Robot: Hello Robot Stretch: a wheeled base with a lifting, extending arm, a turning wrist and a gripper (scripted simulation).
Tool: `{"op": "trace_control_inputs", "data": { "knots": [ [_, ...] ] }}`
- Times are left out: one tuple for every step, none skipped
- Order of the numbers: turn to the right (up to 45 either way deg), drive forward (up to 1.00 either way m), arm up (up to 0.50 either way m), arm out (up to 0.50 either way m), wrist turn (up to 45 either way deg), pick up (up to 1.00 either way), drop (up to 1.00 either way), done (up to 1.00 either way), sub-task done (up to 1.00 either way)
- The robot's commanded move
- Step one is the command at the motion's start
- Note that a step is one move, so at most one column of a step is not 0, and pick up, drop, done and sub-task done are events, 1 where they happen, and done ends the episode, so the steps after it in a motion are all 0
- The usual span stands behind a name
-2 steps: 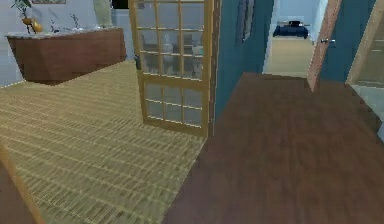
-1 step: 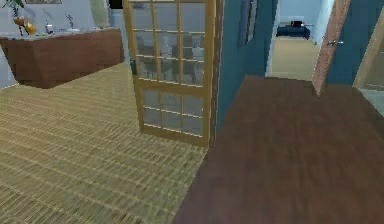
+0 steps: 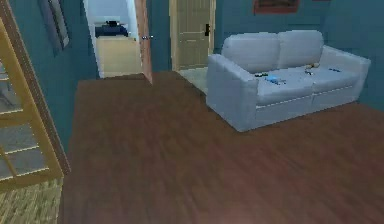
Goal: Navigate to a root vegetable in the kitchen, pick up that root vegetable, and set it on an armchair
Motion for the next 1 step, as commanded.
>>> {"op": "trace_control_inputs", "data": {
  "knots": [
    [45.0,0.0,0.0,0.0,0.0,0.0,0.0,0.0,0.0]
  ]
}}
